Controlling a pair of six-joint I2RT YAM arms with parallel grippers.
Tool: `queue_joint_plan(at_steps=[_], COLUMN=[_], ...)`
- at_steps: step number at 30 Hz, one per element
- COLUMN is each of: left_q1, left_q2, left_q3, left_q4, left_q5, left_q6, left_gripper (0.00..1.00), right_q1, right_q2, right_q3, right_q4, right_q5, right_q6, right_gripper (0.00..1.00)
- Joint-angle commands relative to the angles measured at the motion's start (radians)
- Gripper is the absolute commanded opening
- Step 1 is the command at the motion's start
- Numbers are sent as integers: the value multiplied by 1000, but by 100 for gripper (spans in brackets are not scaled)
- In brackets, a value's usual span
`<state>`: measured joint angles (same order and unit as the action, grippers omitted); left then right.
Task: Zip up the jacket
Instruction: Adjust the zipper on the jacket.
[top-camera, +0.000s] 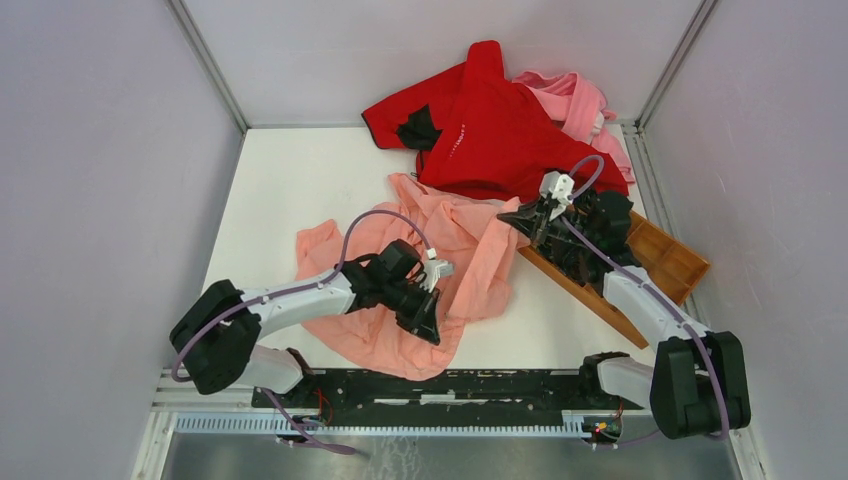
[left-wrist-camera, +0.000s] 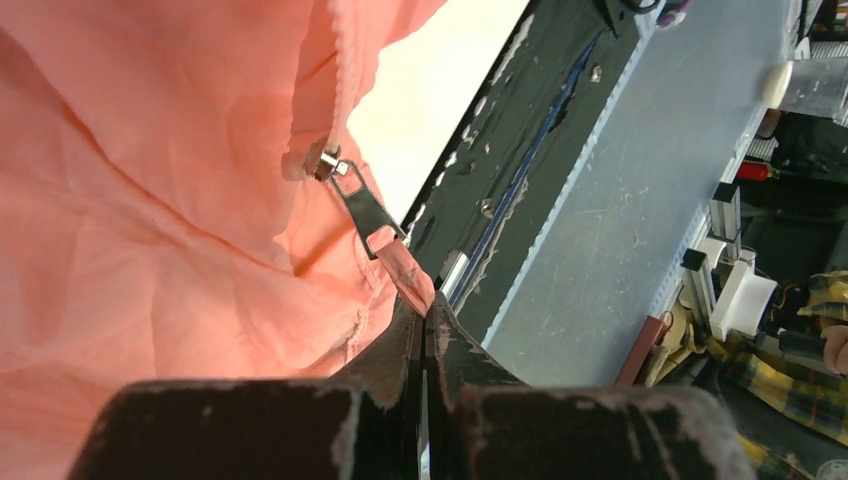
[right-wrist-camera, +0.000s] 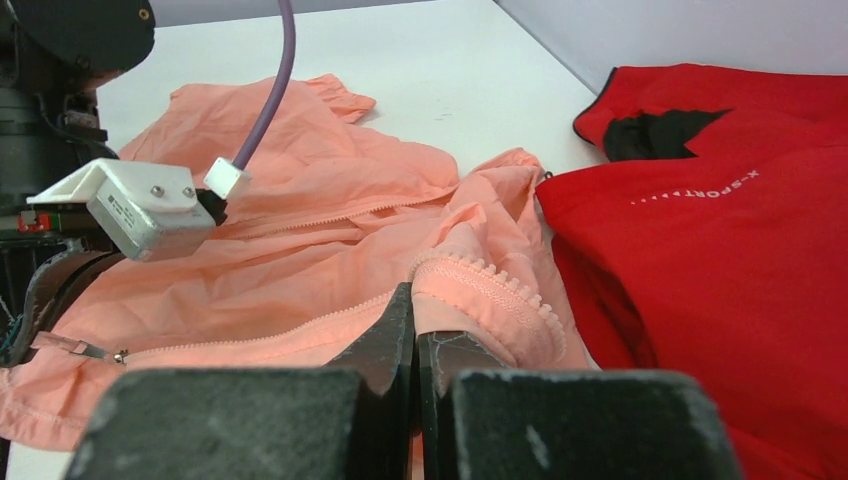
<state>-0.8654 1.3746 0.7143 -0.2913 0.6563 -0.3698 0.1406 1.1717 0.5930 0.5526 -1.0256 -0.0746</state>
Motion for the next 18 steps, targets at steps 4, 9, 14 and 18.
queue_joint_plan(at_steps=[4, 9, 14, 18], left_q1=[8, 9, 10, 9], left_q2=[22, 40, 79, 89], left_q3=[46, 109, 138, 121], left_q4=[-114, -165, -245, -238], left_q5=[-27, -26, -32, -30], left_q6=[8, 48, 101, 94], left_gripper=[2, 2, 2, 2], right_q1=[-8, -8, -44, -49], right_q2=[-38, -37, -35, -12], right_q3=[18, 16, 61, 54], right_q4=[39, 89, -81, -96], right_q5=[54, 33, 199, 203], right_q6=[42, 113, 25, 22], right_gripper=[0, 0, 0, 0])
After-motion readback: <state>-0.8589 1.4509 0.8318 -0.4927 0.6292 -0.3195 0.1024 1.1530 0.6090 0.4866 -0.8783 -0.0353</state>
